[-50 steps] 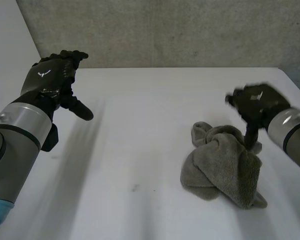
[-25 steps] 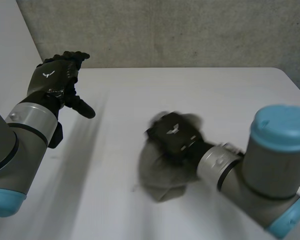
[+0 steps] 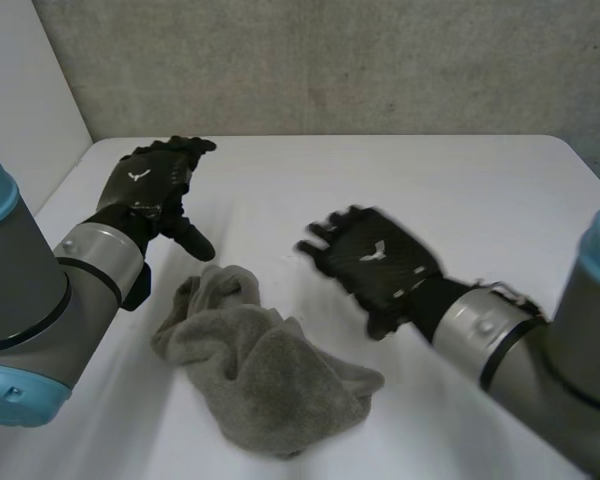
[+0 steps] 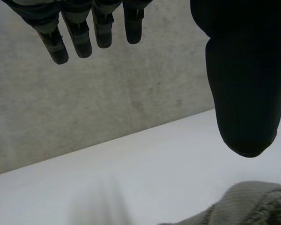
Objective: Fold the towel.
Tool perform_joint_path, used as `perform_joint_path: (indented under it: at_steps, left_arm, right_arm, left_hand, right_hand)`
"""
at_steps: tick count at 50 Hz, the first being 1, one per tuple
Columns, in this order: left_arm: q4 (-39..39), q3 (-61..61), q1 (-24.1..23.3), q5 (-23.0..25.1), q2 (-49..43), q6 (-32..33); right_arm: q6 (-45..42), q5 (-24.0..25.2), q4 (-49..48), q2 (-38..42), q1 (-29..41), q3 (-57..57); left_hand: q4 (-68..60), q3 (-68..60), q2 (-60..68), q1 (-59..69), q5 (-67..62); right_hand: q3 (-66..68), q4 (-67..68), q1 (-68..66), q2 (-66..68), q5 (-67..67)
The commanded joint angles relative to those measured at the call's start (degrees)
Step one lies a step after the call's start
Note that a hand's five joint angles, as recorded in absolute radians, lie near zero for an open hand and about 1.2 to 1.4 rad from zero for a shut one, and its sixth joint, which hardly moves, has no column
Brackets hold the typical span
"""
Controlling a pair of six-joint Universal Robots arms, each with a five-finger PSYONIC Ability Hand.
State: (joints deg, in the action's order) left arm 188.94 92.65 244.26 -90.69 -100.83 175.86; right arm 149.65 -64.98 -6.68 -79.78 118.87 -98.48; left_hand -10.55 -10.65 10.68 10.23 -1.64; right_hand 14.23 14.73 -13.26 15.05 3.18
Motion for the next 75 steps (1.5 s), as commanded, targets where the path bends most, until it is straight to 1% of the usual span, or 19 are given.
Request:
perform_joint_path:
  at_steps: [1,9,19,26,28,40,47,49,50,51,53,59,61,62,63,64,65,69,75]
  left_arm:
    - [-2.09,0.25,1.57,3.50,-0.06,0.97]
    - [-8.06,-0.28,1.93,6.49,-0.94,7.21]
    - [-16.23,-0.89,5.70,12.02,-3.40,21.52]
    - [-17.12,-0.81,6.67,12.20,-5.25,23.12]
    - [-17.12,-0.37,6.67,12.20,-6.12,23.29]
    - [-16.85,0.07,6.67,12.20,-9.64,23.21]
    - [-16.85,-0.54,6.50,12.11,-11.75,23.12]
    - [-16.68,-1.07,6.32,12.20,-13.24,23.03]
    - [-16.68,-1.07,6.32,12.20,-13.25,23.03]
    - [-16.59,-1.68,6.23,12.20,-14.03,22.95]
    - [-16.59,-2.83,6.06,12.20,-14.74,22.86]
    - [-15.45,-15.66,5.44,10.97,-14.92,20.31]
    - [-12.48,-25.28,5.00,8.00,-13.61,13.06]
    - [-12.46,-25.33,5.00,7.98,-13.60,13.01]
    - [-10.11,-28.98,4.92,5.46,-12.12,7.79]
    - [-10.08,-29.02,4.91,5.43,-12.11,7.74]
    - [-7.82,-31.80,4.91,3.17,-10.97,2.26]
    - [-5.16,-34.12,4.83,0.51,-8.95,-8.23]
    - [-6.92,-24.39,3.07,0.60,-8.59,-8.52]
  right_arm:
    - [9.17,-2.43,6.06,-0.82,-2.68,-0.13]
    - [21.65,-2.34,12.30,0.94,-6.81,1.28]
    - [32.80,-1.90,18.10,7.79,-6.46,4.26]
    - [39.93,-1.64,18.37,12.28,-5.85,6.81]
    - [43.00,-1.29,18.54,14.82,-2.44,8.39]
    - [45.12,-1.02,18.28,20.63,4.69,13.05]
    - [45.12,-1.55,17.93,21.42,5.14,14.37]
    - [44.77,-1.64,17.67,21.51,5.14,15.07]
    - [44.77,-1.64,17.66,21.51,5.14,15.08]
    - [44.33,-2.16,17.40,21.42,5.05,15.60]
    - [44.06,-3.05,16.78,21.25,4.79,16.31]
    - [34.31,-8.14,12.65,19.49,4.35,27.20]
    - [28.60,-11.22,11.42,18.61,4.17,30.72]
    - [21.90,-15.92,7.86,17.04,3.82,34.03]
    - [21.83,-15.96,7.82,17.03,3.82,34.06]
    - [16.61,-20.05,0.77,14.94,3.30,35.71]
    - [13.34,-21.57,-5.48,12.92,3.29,35.12]
    - [11.98,-21.15,-14.90,11.14,3.03,32.75]
    - [11.11,-19.05,-8.39,12.10,3.64,29.23]
  left_hand:
    - [-3.70,-3.60,3.57,4.02,-2.61]
    - [-10.26,-10.16,10.13,10.59,-9.17]
    - [-10.10,-10.00,9.96,10.42,-9.00]
    - [-10.26,-10.16,10.13,10.59,-9.17]
    - [-10.26,-10.16,10.13,10.59,-9.17]
    - [-10.26,-10.16,10.13,10.59,-9.17]
    - [-26.58,-26.48,26.45,26.90,-25.49]
    - [-48.82,-48.72,48.69,49.14,-47.73]
    - [-48.95,-48.85,48.82,49.27,-47.86]
    - [-63.44,-63.34,63.31,63.76,-62.35]
    - [-69.45,-69.35,69.32,69.77,-68.36]
    - [-69.45,-69.35,69.32,69.77,-68.36]
    - [-69.45,-69.35,69.32,69.77,-68.36]
    - [-69.45,-69.35,69.32,69.77,-68.36]
    - [-69.45,-69.35,69.32,69.77,-68.36]
    - [-69.45,-69.35,69.32,69.77,-68.36]
    - [-69.45,-69.35,69.32,69.77,-68.36]
    - [-69.45,-69.35,69.32,69.77,-68.36]
    - [-69.45,-69.35,69.32,69.77,-68.36]
  right_hand:
    - [-4.23,-4.73,3.26,-5.05,-3.18]
    - [-0.95,-1.45,-0.02,-1.77,0.10]
    - [-1.96,-2.45,0.98,-2.78,-0.91]
    - [-1.96,-2.46,0.99,-2.78,-0.91]
    - [-1.80,-2.29,0.82,-2.61,-0.74]
    - [0.22,-0.28,-1.19,-0.60,1.27]
    - [19.90,19.41,-20.88,19.09,20.96]
    - [45.15,44.66,-46.12,44.33,46.20]
    - [45.30,44.81,-46.28,44.48,46.35]
    - [62.29,61.80,-63.27,61.47,63.34]
    - [65.77,65.27,-66.74,64.95,66.82]
    - [65.77,65.27,-66.74,64.95,66.82]
    - [65.77,65.27,-66.74,64.95,66.82]
    - [65.77,65.27,-66.74,64.95,66.82]
    - [65.77,65.27,-66.74,64.95,66.82]
    - [65.77,65.27,-66.74,64.95,66.82]
    - [65.77,65.27,-66.74,64.95,66.82]
    - [65.77,65.27,-66.74,64.95,66.82]
    - [65.77,65.27,-66.74,64.95,66.82]
